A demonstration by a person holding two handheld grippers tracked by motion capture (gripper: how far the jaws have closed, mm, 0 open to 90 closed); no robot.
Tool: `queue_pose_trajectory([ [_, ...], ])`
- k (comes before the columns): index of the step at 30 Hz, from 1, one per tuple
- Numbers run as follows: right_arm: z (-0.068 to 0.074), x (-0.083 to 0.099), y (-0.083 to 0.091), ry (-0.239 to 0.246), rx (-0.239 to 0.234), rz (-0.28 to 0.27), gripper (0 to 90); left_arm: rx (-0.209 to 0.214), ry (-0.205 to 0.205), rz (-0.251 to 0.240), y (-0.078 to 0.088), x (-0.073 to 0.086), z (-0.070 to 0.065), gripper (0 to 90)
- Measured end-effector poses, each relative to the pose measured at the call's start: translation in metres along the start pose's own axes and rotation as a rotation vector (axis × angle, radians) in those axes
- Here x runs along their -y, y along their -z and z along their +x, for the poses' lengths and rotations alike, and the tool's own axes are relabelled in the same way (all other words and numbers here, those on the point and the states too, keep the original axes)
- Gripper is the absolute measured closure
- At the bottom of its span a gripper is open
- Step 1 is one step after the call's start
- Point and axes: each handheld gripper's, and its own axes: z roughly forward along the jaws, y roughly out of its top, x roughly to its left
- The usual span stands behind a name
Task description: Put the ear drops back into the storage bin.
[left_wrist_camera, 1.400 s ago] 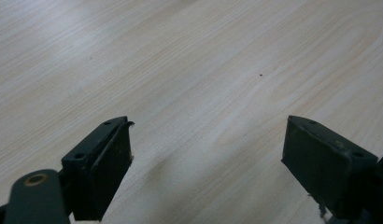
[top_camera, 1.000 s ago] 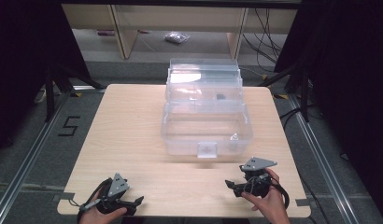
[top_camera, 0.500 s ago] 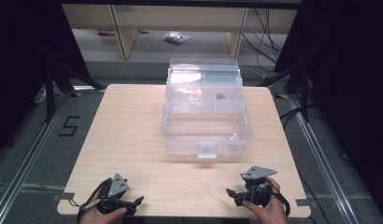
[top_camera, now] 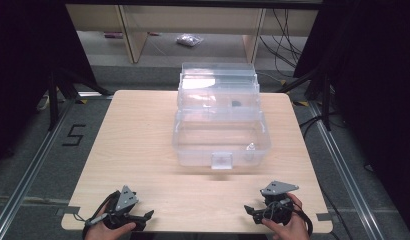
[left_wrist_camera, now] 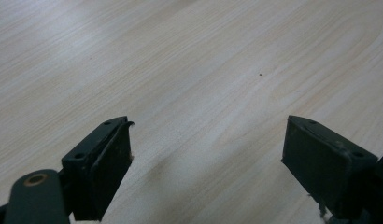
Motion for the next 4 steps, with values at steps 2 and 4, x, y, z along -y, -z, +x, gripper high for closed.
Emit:
queue_pose_trajectory([
  [2,-0.0001,0.0001,0.0005,-0.013,0.000,0.001,20.8,0.001,-0.002,-0.001,-0.0002,0.0000,-0.0001,15.1],
  [4,0.0002,-0.0001,0.0012,-0.031,0.004,0.001,20.8,0.000,-0.003,0.010,0.0006,-0.0004,0.0001,15.0],
])
